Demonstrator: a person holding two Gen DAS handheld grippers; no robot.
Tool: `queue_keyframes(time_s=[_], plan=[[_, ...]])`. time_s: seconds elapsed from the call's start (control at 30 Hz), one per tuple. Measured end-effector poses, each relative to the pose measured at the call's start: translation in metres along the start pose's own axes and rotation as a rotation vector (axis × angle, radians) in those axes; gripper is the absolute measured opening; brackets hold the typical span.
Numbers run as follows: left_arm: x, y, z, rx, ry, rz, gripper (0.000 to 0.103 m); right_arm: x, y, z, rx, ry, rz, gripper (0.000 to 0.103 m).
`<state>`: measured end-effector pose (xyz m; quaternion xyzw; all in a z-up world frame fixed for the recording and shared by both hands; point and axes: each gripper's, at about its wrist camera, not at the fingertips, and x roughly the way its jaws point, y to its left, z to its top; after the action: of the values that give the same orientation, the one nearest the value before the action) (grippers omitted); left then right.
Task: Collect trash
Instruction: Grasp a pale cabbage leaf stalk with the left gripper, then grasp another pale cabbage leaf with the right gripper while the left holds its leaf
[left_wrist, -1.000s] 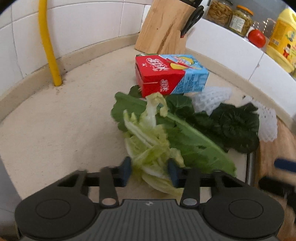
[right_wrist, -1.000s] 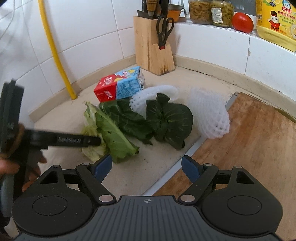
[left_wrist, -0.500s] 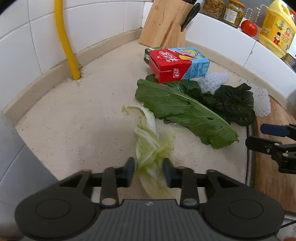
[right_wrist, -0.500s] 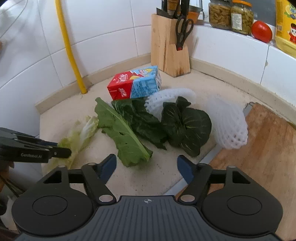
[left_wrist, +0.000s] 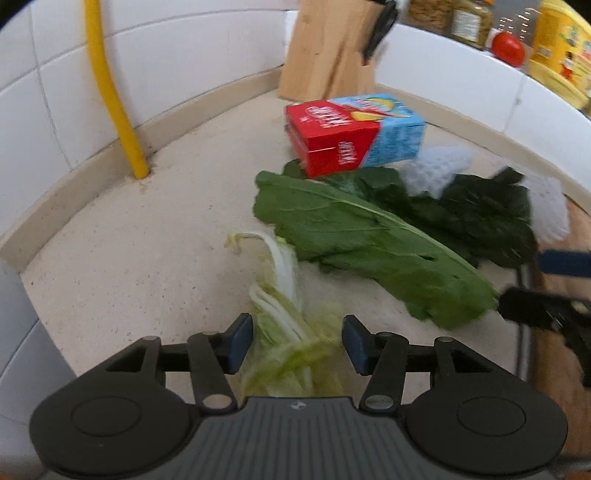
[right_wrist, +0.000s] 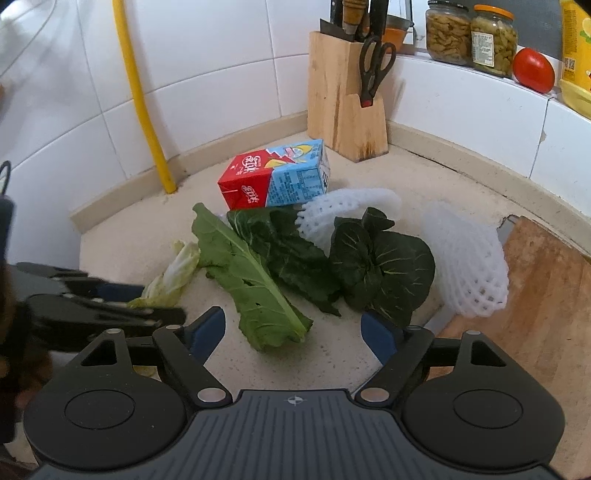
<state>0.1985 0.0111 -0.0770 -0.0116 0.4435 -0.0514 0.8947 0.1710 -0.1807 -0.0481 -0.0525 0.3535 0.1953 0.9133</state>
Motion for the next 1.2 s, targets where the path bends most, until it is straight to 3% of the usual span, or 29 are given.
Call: queue_keyframes(time_s=[0.07,0.1,0.43,0.53,0.63,0.73,1.0,1.2], plan=[[-0.001,0.003,0.002,-0.002,0.001,0.012,0.022,0.002,0.000,-0.001,-0.003,0.004,0.000,0.085],[-0.003,0.006,0.002,-0.004,0.012,0.011,0.019,0.002,-0.001,-0.001,-0.002,0.006,0.002,0.085],[-0.032,0.019,-0.014,0.016,0.048,-0.046,0.020,0.006,0.005,0.002,0.013,0.023,0.052,0.085],[-0.033,0.020,-0.020,0.014,0.039,-0.049,0.025,0.010,0.017,0.009,-0.001,0.019,0.086,0.085],[-0.030,0.024,-0.027,-0.001,0.024,-0.042,0.013,0.016,0.031,0.017,-0.015,0.012,0.120,0.084],[-0.038,0.035,-0.030,-0.056,0.014,-0.081,0.007,0.018,0.040,0.024,-0.028,0.007,0.134,0.082],[-0.069,0.072,-0.026,-0.205,-0.045,-0.200,0.006,0.026,0.034,0.025,0.020,0.042,0.139,0.070],[-0.050,0.072,-0.014,-0.230,-0.049,-0.227,0.009,0.040,0.035,0.024,0.002,0.067,0.126,0.075]])
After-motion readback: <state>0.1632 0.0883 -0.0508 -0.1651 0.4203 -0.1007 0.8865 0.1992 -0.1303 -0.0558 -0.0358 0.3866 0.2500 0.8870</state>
